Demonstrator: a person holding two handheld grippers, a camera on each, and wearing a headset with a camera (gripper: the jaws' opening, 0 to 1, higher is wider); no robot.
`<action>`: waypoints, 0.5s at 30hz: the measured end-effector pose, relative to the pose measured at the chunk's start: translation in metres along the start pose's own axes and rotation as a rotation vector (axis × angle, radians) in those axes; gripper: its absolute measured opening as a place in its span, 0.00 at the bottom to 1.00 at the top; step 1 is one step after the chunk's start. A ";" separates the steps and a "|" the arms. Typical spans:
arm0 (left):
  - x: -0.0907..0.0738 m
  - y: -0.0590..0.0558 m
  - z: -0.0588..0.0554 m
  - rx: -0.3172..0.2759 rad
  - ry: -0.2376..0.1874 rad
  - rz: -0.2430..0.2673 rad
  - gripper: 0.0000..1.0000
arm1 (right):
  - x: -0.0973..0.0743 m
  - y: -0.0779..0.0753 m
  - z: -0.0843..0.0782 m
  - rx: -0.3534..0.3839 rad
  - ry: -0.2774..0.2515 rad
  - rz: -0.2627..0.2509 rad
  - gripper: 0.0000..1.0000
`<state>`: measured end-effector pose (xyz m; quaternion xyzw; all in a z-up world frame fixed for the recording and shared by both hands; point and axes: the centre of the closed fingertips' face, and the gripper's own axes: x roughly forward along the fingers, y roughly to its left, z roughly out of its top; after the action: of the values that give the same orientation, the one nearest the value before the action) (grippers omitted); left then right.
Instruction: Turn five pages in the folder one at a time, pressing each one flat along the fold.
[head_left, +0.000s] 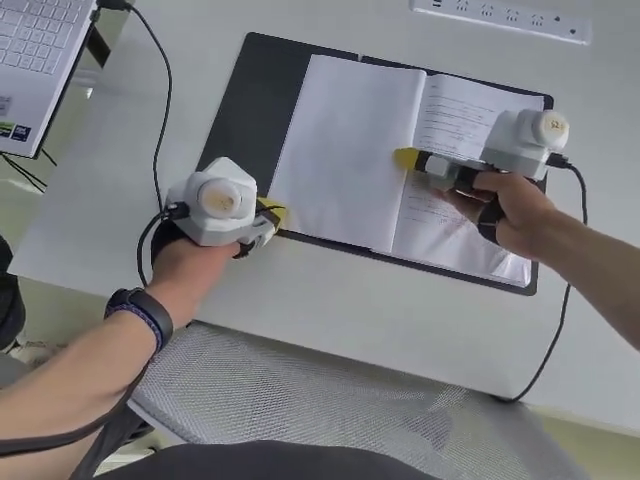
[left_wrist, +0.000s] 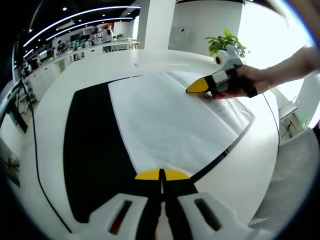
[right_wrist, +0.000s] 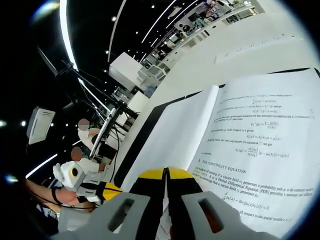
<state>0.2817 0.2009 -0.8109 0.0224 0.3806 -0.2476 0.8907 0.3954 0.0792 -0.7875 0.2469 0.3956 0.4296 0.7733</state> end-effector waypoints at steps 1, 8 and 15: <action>0.000 0.000 0.000 0.000 0.000 -0.002 0.00 | 0.001 -0.001 0.003 -0.003 -0.004 -0.001 0.00; -0.002 -0.001 0.001 0.001 0.001 -0.003 0.00 | 0.011 -0.023 0.031 0.039 -0.067 -0.020 0.00; -0.004 -0.002 0.002 -0.009 0.001 -0.004 0.00 | 0.017 -0.033 0.050 0.113 -0.148 -0.025 0.00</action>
<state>0.2797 0.2003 -0.8068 0.0175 0.3822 -0.2475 0.8901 0.4574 0.0745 -0.7896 0.3161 0.3639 0.3778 0.7905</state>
